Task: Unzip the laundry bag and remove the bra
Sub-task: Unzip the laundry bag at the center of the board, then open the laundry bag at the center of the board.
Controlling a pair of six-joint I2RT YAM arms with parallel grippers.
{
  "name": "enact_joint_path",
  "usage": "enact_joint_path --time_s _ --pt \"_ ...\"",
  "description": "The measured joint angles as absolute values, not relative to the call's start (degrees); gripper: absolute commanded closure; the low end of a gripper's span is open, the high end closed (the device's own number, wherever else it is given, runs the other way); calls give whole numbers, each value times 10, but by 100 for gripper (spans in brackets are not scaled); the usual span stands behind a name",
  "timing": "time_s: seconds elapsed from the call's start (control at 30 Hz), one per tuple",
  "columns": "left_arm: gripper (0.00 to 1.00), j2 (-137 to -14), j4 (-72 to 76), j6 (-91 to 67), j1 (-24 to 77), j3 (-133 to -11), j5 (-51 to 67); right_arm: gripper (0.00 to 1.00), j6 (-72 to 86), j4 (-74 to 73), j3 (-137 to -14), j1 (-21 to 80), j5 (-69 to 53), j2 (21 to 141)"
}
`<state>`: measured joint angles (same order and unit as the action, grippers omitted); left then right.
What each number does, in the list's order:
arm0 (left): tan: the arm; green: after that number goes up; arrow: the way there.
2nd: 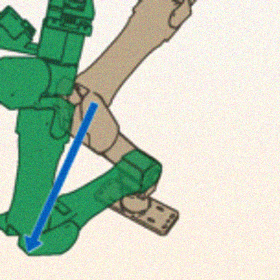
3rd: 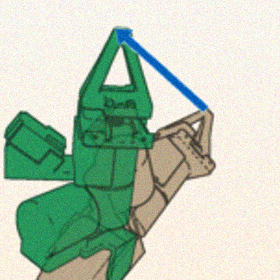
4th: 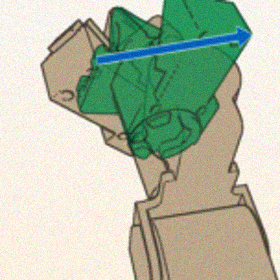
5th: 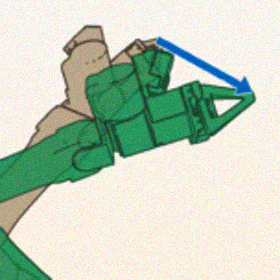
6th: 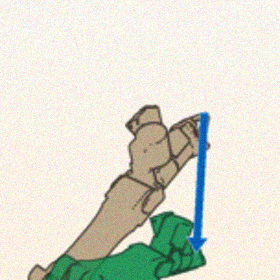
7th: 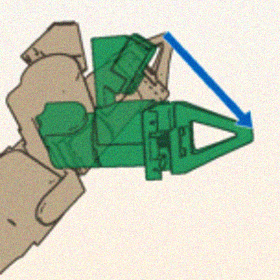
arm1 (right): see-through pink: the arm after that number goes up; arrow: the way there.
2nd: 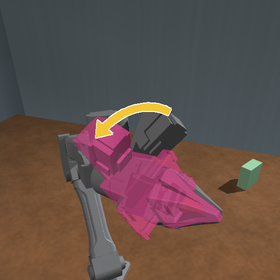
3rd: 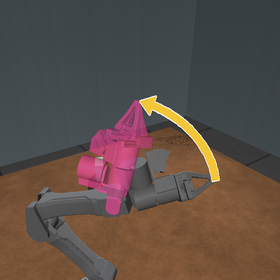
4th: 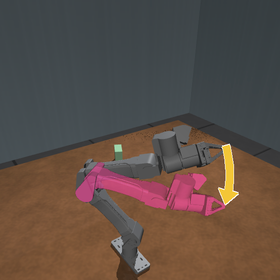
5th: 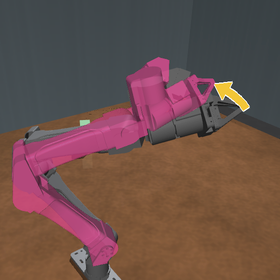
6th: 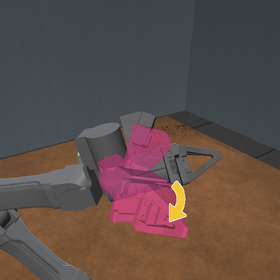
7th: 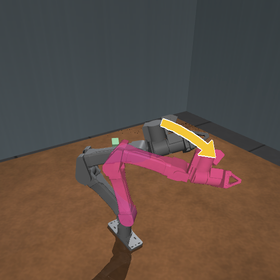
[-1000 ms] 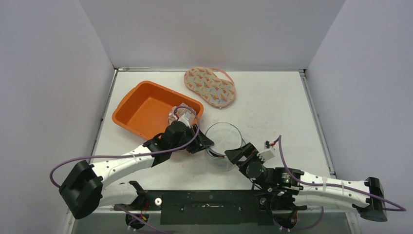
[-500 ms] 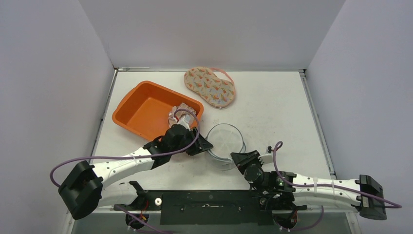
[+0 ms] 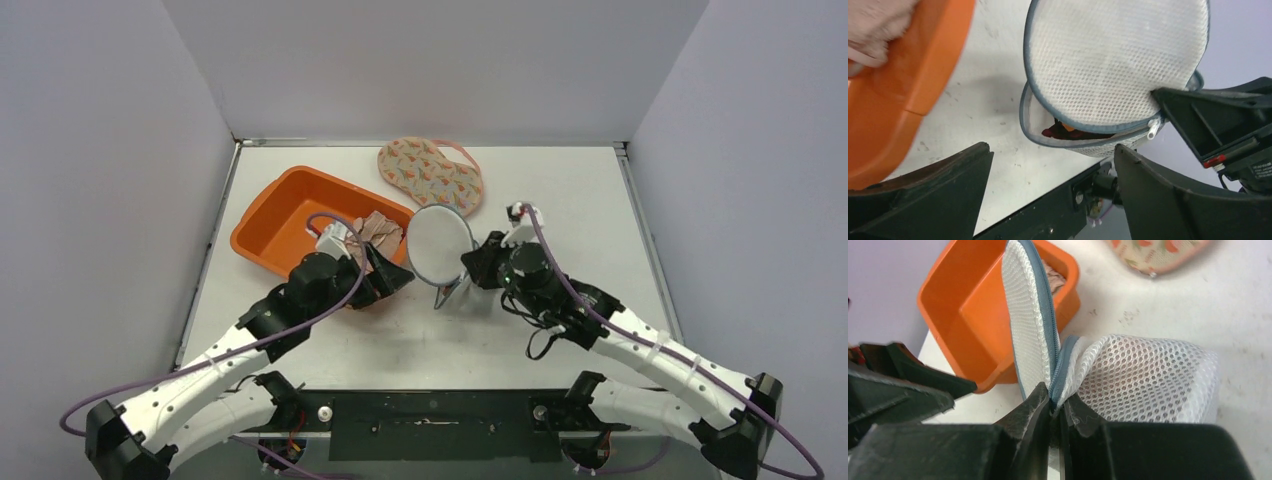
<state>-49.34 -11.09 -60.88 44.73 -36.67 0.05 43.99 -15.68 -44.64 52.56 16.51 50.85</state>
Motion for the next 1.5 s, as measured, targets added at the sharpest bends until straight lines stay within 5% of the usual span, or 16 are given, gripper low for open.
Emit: enact_joint_path --time_s 0.2,0.47,0.97,1.23,1.5 --pt "2 -400 -203 -579 391 -404 -69 95 275 -179 -562 495 -29 622" --pt "3 -296 -236 -537 378 -407 -143 95 216 -135 -533 439 -232 655" --pt "4 -354 -217 -516 376 -334 -85 93 199 -147 -375 405 -156 619" --pt "4 -359 -175 -518 374 -312 -39 33 221 -229 -396 400 -44 559" --pt "4 -383 -156 -521 374 -291 -10 19 231 -312 -460 421 59 542"
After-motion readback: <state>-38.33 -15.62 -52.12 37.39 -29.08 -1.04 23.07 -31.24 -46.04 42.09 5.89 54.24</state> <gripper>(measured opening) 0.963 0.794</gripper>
